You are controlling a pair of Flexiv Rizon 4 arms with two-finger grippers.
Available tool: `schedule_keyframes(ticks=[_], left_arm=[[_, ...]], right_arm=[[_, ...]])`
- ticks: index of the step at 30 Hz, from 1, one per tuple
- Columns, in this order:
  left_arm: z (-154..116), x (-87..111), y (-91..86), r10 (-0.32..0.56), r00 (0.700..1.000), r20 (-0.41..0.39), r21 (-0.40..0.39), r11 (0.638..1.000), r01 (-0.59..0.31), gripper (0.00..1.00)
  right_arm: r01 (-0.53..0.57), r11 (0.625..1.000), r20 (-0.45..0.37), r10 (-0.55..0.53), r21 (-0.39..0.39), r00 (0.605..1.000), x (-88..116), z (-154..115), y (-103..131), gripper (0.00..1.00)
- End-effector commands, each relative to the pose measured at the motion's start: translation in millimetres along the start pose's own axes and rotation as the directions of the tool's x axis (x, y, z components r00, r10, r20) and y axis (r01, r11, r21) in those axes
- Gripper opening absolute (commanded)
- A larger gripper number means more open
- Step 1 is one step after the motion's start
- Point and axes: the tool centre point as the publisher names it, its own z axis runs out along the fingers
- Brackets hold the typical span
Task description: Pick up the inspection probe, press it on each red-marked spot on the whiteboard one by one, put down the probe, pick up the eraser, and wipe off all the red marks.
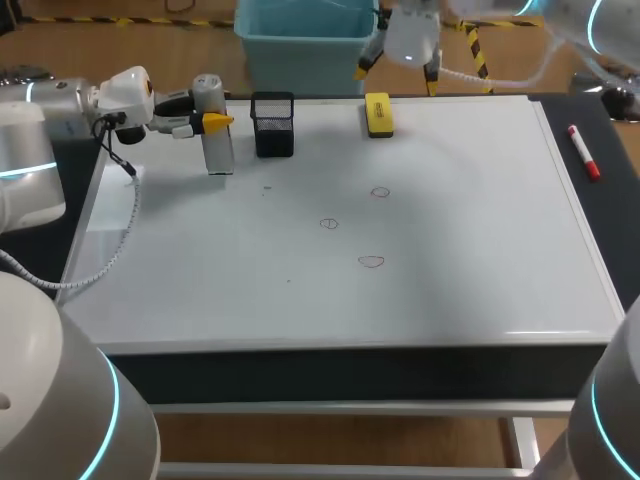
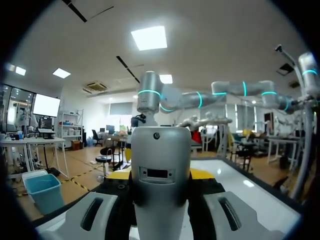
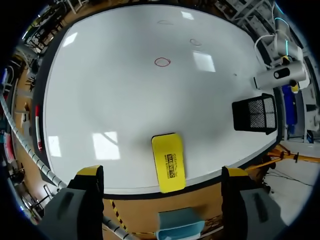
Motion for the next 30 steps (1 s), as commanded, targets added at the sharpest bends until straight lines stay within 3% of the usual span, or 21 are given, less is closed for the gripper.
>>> schedule_keyframes(ticks=[1, 18, 30], left_arm=[[0, -0.2, 0.0, 0.002, 1.000, 0.000, 0.002, 1.000, -0.002, 0.00], [0, -0.2, 0.0, 0.002, 1.000, 0.000, 0.002, 1.000, -0.002, 0.00], [0, -0.2, 0.0, 0.002, 1.000, 0.000, 0.002, 1.000, -0.002, 0.00]], right_arm=[[-0.029, 0.999, -0.051, 0.030, 0.019, 0.998, -3, 5, 1, 1.00], [-0.029, 0.999, -0.051, 0.030, 0.019, 0.998, -3, 5, 1, 1.00], [0.133, 0.989, -0.112, -0.140, -0.069, 0.984, -13, 50, 4, 1.00]])
